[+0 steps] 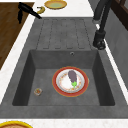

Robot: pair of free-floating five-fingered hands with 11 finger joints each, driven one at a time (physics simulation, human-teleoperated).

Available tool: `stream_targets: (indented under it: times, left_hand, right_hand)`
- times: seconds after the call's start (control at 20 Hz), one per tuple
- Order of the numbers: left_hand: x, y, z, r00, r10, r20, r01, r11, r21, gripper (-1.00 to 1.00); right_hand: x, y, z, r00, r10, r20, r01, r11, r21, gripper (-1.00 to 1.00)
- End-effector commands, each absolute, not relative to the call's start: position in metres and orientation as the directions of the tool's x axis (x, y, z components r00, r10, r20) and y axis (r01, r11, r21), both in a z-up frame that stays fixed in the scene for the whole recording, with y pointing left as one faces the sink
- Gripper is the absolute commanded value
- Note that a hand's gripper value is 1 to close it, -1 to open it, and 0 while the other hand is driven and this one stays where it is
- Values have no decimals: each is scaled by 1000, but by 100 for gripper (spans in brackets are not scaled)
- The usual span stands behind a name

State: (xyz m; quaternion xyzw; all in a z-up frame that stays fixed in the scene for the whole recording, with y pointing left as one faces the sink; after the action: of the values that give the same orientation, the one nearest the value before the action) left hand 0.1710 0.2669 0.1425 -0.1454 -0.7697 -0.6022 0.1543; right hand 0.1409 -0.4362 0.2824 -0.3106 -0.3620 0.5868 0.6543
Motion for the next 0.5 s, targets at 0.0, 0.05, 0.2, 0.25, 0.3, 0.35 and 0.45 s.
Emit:
stream_targets:
  times: [0.0, 0.05, 0.2, 0.25, 0.3, 0.35, 0.45]
  left_hand:
    - [171, 267, 142, -910, 38, 413, 410, 232, 882, 0]
    - [171, 267, 143, -912, 43, 407, 406, 222, 887, 0]
    - [171, 267, 143, -918, 37, 396, 394, 227, 891, 0]
    - [171, 267, 143, -919, 35, 393, 390, 228, 892, 0]
    - [171, 267, 143, -920, 33, 390, 387, 230, 893, 0]
    - [171, 267, 142, -921, 32, 388, 384, 231, 894, 0]
    - [171, 267, 142, -923, 29, 384, 380, 233, 895, 0]
  right_hand:
    - [141, -436, 282, 40, 993, 107, -537, 112, -836, -100]
    - [141, -436, 282, 39, 993, 114, -546, 116, -830, -100]
    - [140, -436, 282, 33, 993, 112, -543, 111, -833, -100]
    - [140, -436, 282, 30, 993, 111, -547, 109, -830, -100]
    - [141, -435, 282, 24, 994, 111, -553, 105, -827, -100]
    - [142, -434, 282, 16, 994, 110, -557, 100, -825, -100]
    - [150, -422, 282, 1, 996, 89, -527, 76, -847, -100]
